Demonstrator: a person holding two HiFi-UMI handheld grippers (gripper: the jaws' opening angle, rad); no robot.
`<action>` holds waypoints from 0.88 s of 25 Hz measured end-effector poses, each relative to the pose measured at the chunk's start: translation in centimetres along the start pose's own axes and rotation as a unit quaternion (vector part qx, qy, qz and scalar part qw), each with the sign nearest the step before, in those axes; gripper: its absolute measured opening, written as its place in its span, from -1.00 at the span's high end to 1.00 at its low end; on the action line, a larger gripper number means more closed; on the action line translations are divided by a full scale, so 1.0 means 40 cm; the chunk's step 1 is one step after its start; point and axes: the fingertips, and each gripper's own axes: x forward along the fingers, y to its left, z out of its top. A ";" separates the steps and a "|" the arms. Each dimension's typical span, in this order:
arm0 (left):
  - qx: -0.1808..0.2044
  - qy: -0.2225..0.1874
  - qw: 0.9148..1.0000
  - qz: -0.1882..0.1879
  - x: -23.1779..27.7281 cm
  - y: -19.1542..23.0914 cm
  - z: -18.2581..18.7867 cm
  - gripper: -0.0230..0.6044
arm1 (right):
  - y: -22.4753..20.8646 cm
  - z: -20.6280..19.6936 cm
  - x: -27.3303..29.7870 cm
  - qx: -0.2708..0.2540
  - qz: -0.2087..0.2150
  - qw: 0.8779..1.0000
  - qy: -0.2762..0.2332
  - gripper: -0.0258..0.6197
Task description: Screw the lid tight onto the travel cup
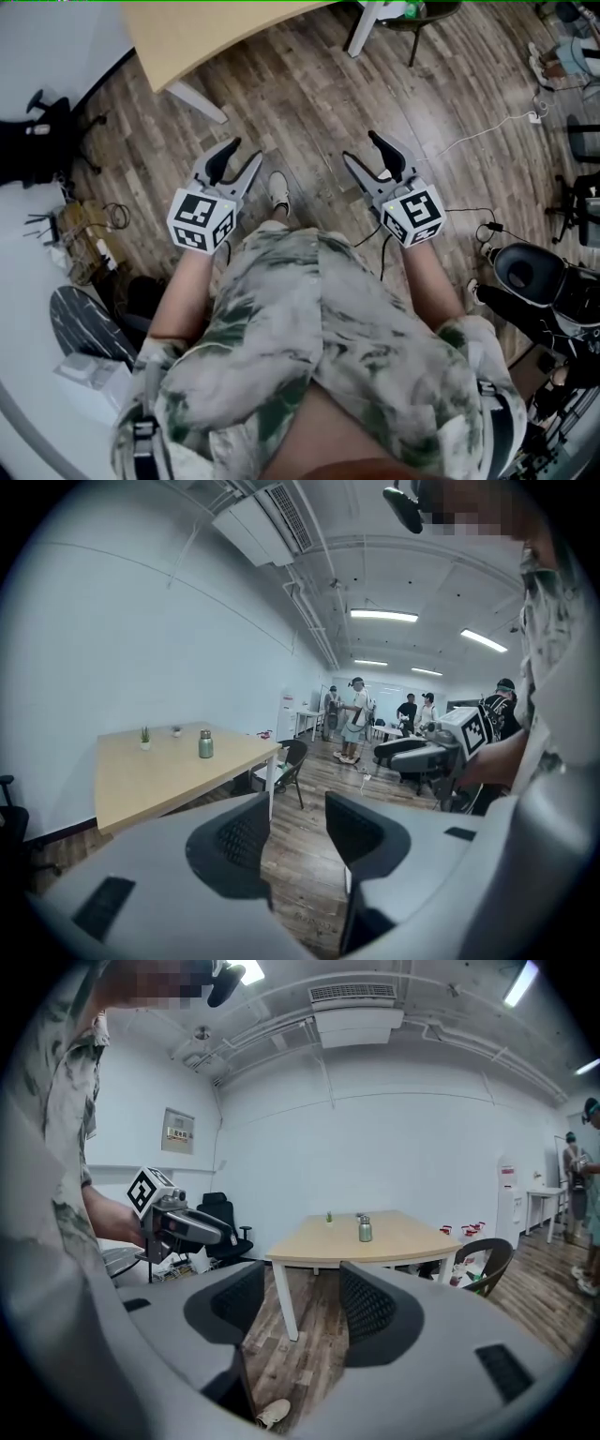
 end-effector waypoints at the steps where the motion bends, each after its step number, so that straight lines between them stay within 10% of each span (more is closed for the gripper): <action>1: 0.001 -0.001 1.000 -0.002 0.014 0.030 0.012 0.35 | -0.007 0.012 0.024 0.000 -0.003 1.000 0.001 0.10; 22: 0.007 -0.017 0.999 -0.040 0.155 0.461 0.118 0.35 | -0.081 0.201 0.469 0.005 -0.036 0.999 0.013 0.23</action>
